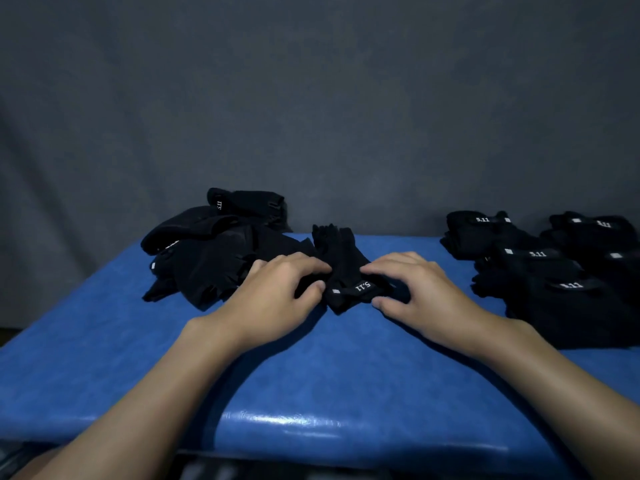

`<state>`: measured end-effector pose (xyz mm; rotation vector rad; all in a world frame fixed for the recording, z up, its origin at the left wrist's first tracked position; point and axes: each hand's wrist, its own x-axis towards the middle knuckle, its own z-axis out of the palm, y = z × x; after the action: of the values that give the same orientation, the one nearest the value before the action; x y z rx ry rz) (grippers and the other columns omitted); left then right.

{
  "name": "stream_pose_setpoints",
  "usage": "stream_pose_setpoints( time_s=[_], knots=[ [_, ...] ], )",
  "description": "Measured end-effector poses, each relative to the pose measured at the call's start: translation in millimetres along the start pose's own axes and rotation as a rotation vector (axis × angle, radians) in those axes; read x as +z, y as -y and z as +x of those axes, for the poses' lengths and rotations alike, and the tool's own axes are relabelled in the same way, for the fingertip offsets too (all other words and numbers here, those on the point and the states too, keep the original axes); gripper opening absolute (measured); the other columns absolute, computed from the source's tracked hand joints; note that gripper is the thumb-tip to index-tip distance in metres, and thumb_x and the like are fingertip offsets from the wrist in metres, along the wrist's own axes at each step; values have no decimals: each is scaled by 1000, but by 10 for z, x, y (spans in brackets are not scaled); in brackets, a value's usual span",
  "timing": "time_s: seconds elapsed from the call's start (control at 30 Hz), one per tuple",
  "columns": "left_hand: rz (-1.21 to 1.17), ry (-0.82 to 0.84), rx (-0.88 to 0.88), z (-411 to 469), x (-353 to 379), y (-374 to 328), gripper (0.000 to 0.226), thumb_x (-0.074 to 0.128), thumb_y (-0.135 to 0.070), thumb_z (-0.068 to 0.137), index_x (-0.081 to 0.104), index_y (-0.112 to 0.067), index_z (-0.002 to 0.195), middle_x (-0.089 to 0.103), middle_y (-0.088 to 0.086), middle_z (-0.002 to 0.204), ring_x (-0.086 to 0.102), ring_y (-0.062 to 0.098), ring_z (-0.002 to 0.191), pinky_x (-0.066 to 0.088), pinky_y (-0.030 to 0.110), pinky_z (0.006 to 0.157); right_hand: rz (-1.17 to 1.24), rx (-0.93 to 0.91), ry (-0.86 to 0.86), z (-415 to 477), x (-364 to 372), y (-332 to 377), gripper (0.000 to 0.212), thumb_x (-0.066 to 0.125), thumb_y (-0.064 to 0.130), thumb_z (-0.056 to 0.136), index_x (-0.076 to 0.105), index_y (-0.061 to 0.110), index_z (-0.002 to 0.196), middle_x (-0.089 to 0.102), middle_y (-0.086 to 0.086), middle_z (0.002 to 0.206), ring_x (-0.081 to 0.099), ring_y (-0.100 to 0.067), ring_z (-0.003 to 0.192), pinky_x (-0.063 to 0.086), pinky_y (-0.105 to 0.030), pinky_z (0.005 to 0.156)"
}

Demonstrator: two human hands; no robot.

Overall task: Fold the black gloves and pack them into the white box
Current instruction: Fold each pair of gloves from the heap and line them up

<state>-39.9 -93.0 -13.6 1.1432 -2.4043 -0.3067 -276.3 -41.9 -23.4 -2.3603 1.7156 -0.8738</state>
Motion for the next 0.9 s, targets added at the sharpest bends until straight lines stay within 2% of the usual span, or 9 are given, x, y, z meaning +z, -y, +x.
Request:
stream_pose_setpoints(
  time_s=[0.07,0.17,0.3,0.4,0.5,0.57,0.63,0.77,0.9],
  knots=[
    [-52,6,0,0,-17,37,42,61,-26,92,56,-33,133,53,-20,129,48,4,120,35,38,107,5,-17,-16,11,0,-32,25,71,22,86,69,32,109,61,22,102,53,-5,103,41,-41,97],
    [15,-1,-6,9,-39,77,49,68,-24,88,55,-33,134,51,-18,129,44,6,120,31,33,109,18,-21,-56,12,-43,-72,13,69,17,87,73,28,93,63,19,92,57,-6,95,46,-43,91],
    [4,-36,7,26,-51,99,35,70,-22,87,63,-32,119,59,-16,104,53,5,103,39,35,101,-8,15,-81,-26,-116,-107,18,67,11,87,71,27,93,63,19,96,57,-7,98,44,-46,95],
    [-36,-69,41,26,-50,48,21,69,-17,88,70,-24,108,63,-15,94,59,5,92,45,27,88,38,34,-94,-79,-110,-57,33,59,5,85,66,32,102,58,24,105,52,-4,108,40,-46,101],
    [-93,-103,63,34,-64,-10,11,67,-17,90,72,-22,100,65,-14,96,60,1,90,49,21,80,106,33,-110,-99,-106,145,27,58,32,83,61,35,110,56,28,106,49,-1,112,39,-39,102],
    [-158,-142,78,17,-73,-43,10,69,-16,90,70,-24,96,65,-16,94,59,-4,85,44,13,72,110,17,-75,-102,-106,292,42,57,55,76,59,37,115,57,29,106,48,0,113,36,-34,102],
    [-269,-186,85,-5,-63,-93,15,70,-12,89,70,-26,95,68,-17,90,60,-5,82,43,11,70,49,-3,-36,-97,-77,352,57,58,64,70,57,38,120,56,28,108,45,2,113,33,-32,101],
    [-500,-264,74,-3,-36,-194,16,73,-9,87,71,-19,100,73,-9,93,69,10,89,53,29,79,36,4,-78,-86,-37,357,55,64,57,71,58,34,121,55,28,104,46,0,108,33,-34,101],
    [-664,-271,91,12,-22,-266,20,76,-6,84,70,-16,102,73,-2,94,70,14,90,56,33,87,66,-24,-168,-45,-24,356,29,65,45,78,65,31,103,60,21,94,53,-3,96,41,-37,92]
  ],
)
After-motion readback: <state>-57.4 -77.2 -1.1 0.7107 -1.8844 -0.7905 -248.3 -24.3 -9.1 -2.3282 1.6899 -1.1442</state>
